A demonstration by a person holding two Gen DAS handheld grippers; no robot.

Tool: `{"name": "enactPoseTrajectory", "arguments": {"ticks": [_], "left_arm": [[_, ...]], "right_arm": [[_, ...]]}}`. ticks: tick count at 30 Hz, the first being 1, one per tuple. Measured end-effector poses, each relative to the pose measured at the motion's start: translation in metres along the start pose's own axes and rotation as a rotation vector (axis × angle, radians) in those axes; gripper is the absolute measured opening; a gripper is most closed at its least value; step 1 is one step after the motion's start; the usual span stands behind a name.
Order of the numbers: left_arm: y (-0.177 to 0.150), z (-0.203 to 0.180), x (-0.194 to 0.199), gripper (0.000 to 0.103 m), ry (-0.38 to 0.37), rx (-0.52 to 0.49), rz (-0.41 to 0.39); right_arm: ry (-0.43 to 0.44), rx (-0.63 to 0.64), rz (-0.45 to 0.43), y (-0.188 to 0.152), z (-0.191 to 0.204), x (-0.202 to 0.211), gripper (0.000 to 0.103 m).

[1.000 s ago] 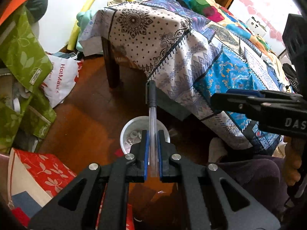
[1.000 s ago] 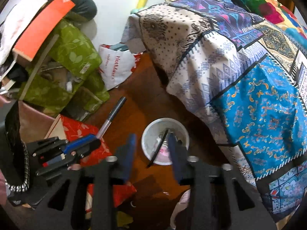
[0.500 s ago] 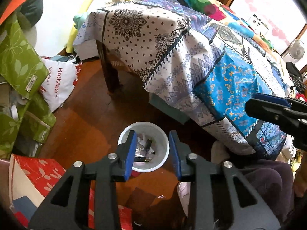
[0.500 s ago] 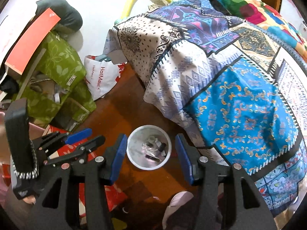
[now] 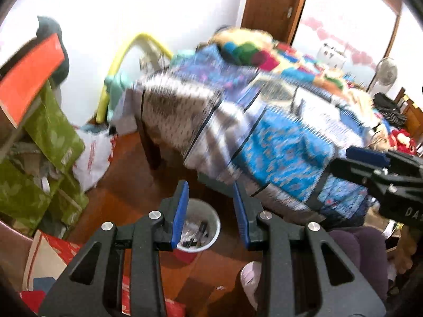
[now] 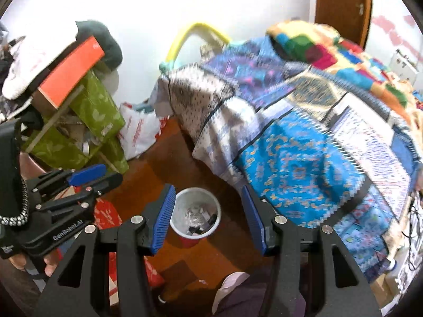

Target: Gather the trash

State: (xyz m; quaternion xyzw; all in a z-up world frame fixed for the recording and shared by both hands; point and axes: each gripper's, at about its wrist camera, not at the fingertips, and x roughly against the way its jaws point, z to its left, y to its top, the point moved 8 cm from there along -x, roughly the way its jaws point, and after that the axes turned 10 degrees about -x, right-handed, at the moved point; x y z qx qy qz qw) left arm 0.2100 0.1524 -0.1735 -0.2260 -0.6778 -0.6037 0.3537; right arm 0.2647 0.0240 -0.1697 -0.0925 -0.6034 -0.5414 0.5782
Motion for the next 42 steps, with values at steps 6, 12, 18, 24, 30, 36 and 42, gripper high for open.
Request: {"name": "enactPoseTrajectory", "arguments": {"ticks": [6,12,18,24,30,36,42], "left_arm": [[0.022,-0.033,0.074,0.033,-0.014,-0.052,-0.166],[0.028,-0.071,0.140,0.034,-0.036,-0.117,-0.315],[0.013,-0.099,0.191,0.036,-0.071,-0.154,-0.424],[-0.011,-0.113,0.216,0.058,-0.067,-0.208,-0.465],[-0.029,-0.109,0.218,0.084,-0.067,-0.206,-0.449],[-0.041,-0.104,0.224,0.093,-0.060,-0.199,-0.460],[-0.045,-0.106,0.227,0.095,-0.067,-0.201,-0.467]], "right_arm": [[-0.034,-0.017,-0.167,-0.008,-0.008,0.078,0.048],[-0.074,-0.061,-0.370,-0.023,-0.011,0.163,0.048],[-0.106,-0.123,-0.528,-0.045,-0.009,0.219,0.048],[-0.210,-0.142,-0.633,-0.071,-0.002,0.248,0.054],[-0.245,-0.177,-0.681,-0.091,0.000,0.259,0.092],[-0.215,-0.213,-0.713,-0.103,0.000,0.267,0.103],[-0.225,-0.218,-0.701,-0.108,0.002,0.266,0.103]]}}
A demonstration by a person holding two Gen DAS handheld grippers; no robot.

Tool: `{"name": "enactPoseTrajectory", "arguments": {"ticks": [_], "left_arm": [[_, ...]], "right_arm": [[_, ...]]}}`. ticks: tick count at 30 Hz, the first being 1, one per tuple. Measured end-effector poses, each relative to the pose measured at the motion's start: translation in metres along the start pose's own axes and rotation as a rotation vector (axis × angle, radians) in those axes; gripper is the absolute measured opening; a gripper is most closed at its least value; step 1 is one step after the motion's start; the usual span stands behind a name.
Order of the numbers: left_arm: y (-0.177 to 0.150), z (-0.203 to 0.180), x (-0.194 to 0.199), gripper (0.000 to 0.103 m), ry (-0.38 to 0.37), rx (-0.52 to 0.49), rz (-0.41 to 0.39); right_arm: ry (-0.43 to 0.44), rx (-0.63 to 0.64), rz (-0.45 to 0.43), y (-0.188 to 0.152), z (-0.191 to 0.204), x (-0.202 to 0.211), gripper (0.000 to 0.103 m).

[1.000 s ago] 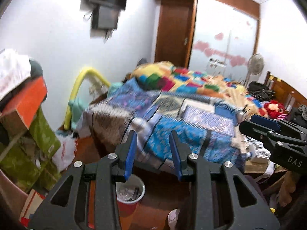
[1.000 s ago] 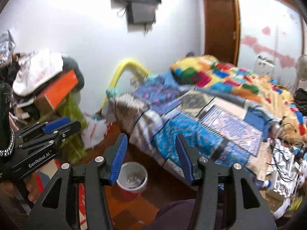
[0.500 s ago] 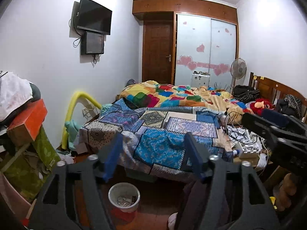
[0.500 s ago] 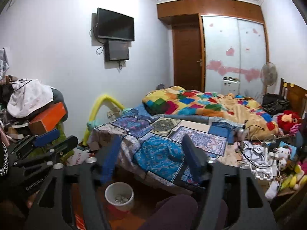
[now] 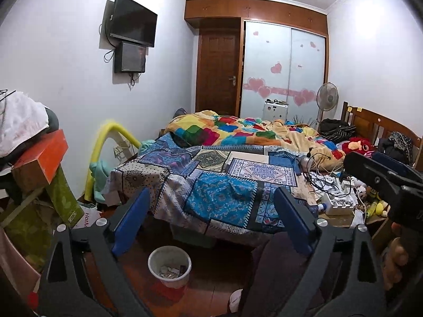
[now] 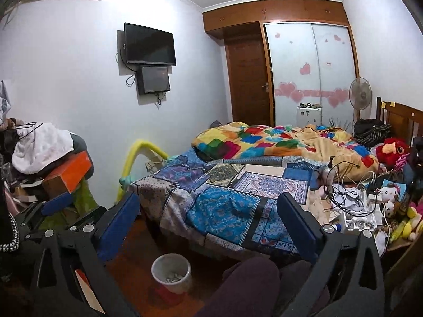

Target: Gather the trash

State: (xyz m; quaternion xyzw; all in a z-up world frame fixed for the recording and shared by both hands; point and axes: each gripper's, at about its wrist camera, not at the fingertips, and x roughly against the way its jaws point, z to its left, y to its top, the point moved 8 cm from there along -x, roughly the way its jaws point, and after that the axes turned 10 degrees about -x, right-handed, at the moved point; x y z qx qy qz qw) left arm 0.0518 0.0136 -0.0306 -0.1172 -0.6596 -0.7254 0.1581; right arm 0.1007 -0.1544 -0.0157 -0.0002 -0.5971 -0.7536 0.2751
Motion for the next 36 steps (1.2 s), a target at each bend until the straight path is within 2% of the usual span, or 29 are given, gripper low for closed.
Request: {"name": "enactPoseTrajectory", "arguments": {"ticks": [18,29,36], "left_arm": [[-0.001,-0.002,0.002,0.095,-0.003,0.008,0.001],[-0.003,-0.011,0.005,0.102,0.002,0.019,-0.006],[-0.002,-0.010,0.006,0.103,0.015,0.031,-0.002]], "right_arm": [[-0.011,0.027,0.004,-0.007,-0.002,0.008,0.103],[-0.015,0.033,0.004,-0.006,-0.005,0.009,0.103],[-0.016,0.033,0.006,-0.006,-0.005,0.009,0.103]]}}
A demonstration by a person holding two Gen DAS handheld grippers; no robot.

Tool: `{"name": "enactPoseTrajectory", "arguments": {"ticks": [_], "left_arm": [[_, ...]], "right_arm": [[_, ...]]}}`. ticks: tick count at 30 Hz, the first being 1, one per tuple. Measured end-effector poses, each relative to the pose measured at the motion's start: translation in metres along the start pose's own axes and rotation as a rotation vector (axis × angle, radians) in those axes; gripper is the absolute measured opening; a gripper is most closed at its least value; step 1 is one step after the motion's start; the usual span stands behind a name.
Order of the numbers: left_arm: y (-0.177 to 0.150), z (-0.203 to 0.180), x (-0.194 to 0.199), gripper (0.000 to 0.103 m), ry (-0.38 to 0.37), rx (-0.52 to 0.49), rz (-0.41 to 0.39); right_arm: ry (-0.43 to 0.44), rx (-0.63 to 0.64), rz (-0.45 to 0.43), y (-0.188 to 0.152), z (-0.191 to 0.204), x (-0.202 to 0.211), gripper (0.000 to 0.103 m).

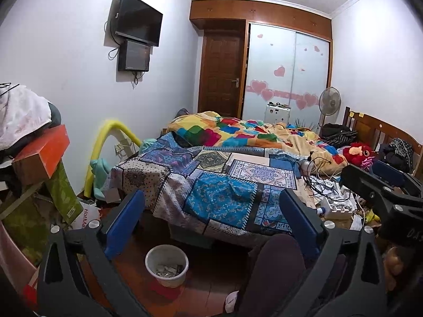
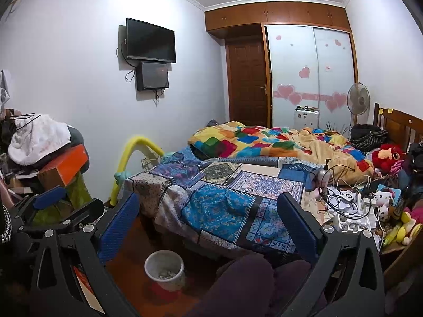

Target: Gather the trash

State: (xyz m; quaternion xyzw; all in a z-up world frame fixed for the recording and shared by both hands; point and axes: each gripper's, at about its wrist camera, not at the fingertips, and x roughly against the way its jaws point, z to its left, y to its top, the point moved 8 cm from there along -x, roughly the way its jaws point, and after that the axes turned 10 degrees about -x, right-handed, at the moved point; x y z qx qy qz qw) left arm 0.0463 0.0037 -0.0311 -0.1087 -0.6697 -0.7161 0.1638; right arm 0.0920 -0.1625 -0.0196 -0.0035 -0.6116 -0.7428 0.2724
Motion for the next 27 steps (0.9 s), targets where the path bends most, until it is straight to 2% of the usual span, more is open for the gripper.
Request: {"name": "enactPoseTrajectory", "arguments": {"ticks": [27], "left_arm": [[0.0028,-0.0040,0.0027,0.103,-0.022,0.018,-0.026]], "right_arm": [[-0.022,0.013,-0.022,0.0022,-0.0038,0.0066,0.103]]}}
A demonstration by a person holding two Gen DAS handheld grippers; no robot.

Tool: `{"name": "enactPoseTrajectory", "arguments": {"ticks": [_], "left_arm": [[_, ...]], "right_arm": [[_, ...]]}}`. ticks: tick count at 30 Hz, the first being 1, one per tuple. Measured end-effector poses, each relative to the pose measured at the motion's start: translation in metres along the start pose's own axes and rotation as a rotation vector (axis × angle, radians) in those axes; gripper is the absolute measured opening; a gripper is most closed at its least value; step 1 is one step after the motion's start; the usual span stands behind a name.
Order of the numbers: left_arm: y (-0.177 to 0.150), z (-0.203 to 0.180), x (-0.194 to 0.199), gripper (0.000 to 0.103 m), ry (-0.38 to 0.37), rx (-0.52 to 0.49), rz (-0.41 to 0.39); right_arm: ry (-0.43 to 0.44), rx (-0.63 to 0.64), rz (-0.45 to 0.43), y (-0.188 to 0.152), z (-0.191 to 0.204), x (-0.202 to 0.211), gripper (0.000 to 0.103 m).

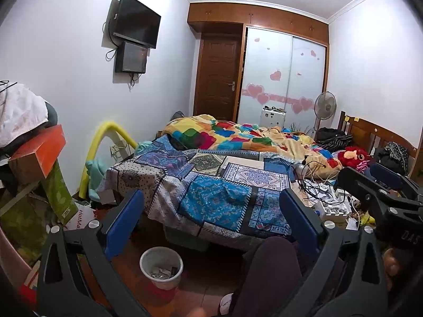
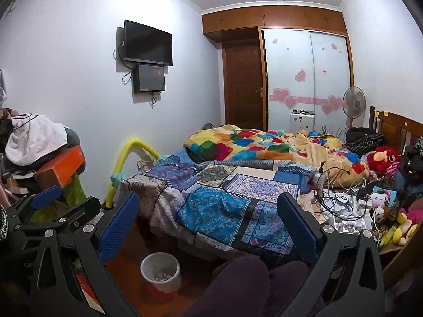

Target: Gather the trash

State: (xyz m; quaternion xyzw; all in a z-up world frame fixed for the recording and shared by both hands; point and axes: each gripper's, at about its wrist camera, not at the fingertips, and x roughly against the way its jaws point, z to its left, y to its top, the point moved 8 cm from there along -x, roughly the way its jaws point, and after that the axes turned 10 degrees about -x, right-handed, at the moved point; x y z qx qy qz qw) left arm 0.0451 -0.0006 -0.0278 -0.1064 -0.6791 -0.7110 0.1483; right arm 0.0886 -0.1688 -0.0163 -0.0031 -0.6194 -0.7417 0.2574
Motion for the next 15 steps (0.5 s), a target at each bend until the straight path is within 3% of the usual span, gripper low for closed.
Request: {"name": "enactPoseTrajectory", "arguments": {"ticks": [15], "left_arm": [[-0.0001,-0.0010,0.0003,0.103,-0.005,0.006,-0.003]], "right_arm": [[0.000,0.002,-0.005,0.0009,-0.0021,0.0013,0.103]]}}
